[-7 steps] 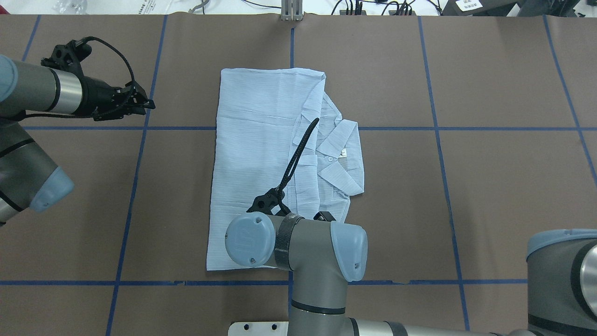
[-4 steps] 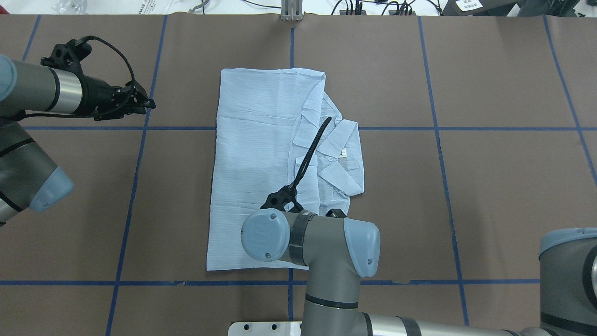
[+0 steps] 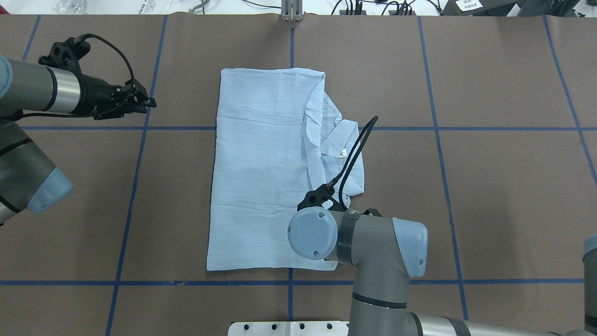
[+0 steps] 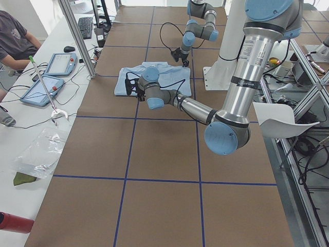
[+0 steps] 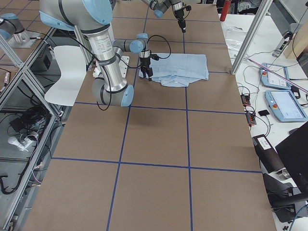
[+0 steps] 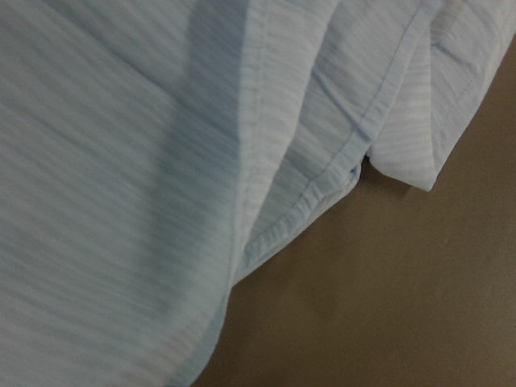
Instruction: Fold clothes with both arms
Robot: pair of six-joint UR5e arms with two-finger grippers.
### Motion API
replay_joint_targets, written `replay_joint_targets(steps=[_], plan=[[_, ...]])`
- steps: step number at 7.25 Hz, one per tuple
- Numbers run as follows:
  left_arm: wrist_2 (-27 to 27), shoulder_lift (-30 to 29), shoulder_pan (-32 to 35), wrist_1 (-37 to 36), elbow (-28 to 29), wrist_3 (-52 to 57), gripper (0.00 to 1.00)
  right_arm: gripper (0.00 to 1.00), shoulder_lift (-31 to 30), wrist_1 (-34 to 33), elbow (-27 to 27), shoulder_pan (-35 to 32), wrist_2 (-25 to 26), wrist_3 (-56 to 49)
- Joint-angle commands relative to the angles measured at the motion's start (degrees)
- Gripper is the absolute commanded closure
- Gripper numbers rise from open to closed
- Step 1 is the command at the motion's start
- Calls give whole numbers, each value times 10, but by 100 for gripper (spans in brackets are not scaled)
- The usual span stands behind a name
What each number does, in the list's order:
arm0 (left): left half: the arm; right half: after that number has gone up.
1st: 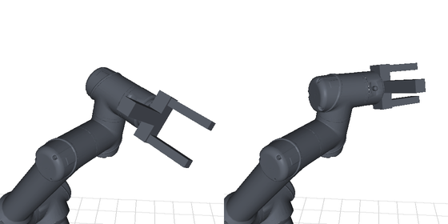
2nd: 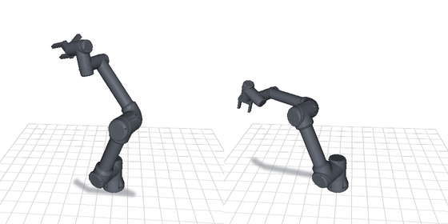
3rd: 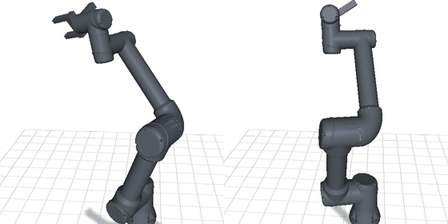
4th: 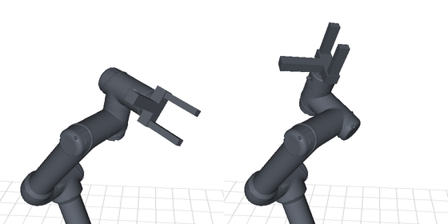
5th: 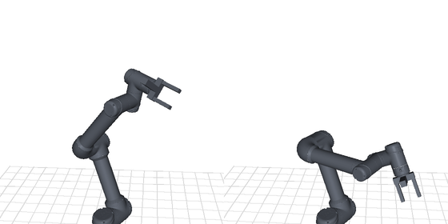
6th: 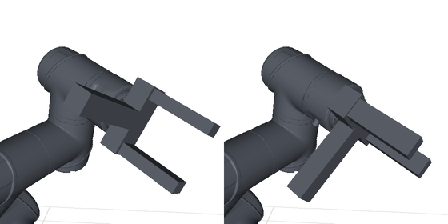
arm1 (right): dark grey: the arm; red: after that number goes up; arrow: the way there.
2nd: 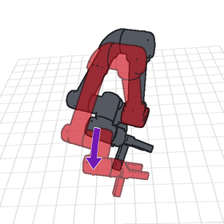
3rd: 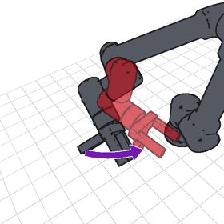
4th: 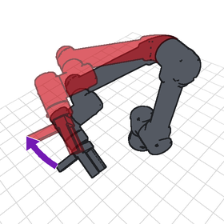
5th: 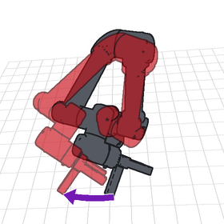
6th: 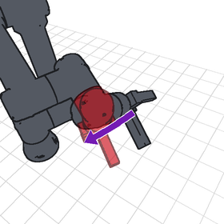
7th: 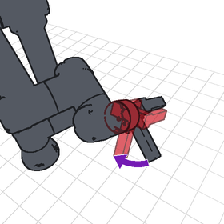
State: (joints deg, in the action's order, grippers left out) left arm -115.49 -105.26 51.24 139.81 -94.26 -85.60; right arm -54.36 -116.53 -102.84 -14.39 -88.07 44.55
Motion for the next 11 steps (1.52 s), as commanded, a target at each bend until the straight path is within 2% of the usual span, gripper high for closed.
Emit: replay_joint_targets(steps=[1, 5, 6, 9, 11], plan=[[0, 11, 0, -2, -15, 0, 62, 0, -15, -6, -12, 0, -2, 7], [0, 11, 0, -45, -50, 0, 62, 0, 28, 10, -6, -62, -10, 10], [0, 10, 0, -46, -51, 0, 62, 0, 27, 54, -3, -65, -10, 72], [1, 10, 0, -46, -54, 0, 62, 0, -29, 223, -3, -7, -10, 543], [1, 11, 0, -46, -55, 0, 62, 0, -36, 236, -9, 15, -4, 764]])
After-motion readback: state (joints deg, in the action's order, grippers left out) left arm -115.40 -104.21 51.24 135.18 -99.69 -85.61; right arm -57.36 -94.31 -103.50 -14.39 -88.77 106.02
